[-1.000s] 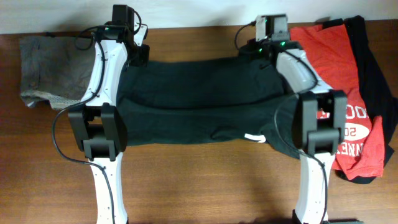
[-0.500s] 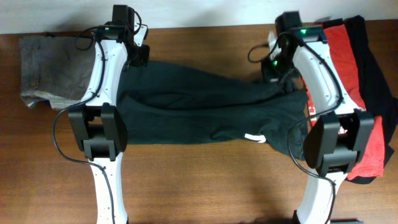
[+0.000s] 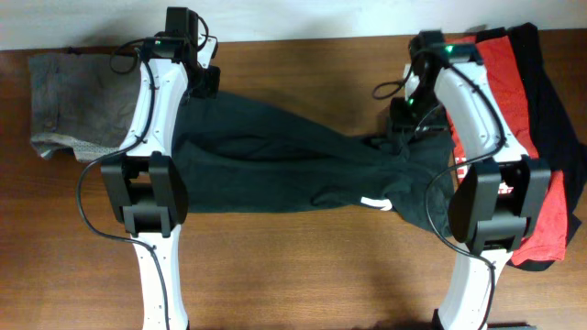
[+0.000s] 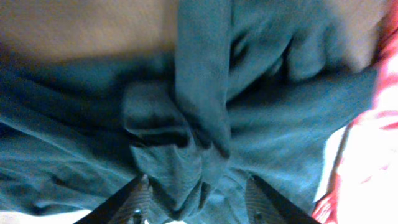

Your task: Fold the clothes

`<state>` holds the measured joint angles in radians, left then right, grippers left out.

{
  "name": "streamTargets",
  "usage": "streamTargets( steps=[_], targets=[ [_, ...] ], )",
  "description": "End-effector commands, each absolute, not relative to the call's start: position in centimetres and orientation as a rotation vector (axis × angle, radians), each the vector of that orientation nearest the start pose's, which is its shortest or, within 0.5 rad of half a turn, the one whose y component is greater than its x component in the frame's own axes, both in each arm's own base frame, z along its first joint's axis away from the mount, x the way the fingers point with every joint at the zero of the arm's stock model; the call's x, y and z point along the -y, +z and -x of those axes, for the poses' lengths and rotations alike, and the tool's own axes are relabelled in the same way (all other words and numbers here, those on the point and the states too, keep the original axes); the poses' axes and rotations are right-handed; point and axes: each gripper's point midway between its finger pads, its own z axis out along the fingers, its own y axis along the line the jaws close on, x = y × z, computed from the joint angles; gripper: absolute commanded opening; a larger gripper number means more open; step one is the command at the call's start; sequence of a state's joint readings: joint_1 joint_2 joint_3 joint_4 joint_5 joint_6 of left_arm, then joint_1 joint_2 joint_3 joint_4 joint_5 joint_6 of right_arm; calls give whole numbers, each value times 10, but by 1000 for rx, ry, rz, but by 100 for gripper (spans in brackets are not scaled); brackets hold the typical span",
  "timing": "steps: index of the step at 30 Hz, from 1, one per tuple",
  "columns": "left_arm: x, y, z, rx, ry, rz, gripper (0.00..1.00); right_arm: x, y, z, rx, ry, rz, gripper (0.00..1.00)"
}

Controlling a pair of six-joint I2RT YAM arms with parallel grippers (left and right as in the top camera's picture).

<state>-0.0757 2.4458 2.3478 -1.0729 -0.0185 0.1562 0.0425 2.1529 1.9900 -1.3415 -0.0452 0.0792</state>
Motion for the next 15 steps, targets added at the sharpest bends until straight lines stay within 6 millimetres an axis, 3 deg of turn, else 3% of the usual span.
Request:
streamTargets(
  steps=[1, 5, 9, 12, 15],
  targets=[
    [35, 111, -569, -2690, 70, -290, 1, -42, 139, -450, -2973, 90, 73, 56],
    [34, 111, -569, -2690, 70, -288, 1, -66, 131, -453, -2961, 91, 201, 56],
    [33, 111, -569, -2691, 71, -287, 1, -84, 109, -450, -3002, 45, 284, 56],
    [33, 111, -569, -2691, 71, -287, 1, -88, 92, -448, -3041, 21, 303, 55],
    [30, 111, -569, -2692, 72, -280, 1, -74, 77, -452, -3060, -116, 230, 54]
  ],
)
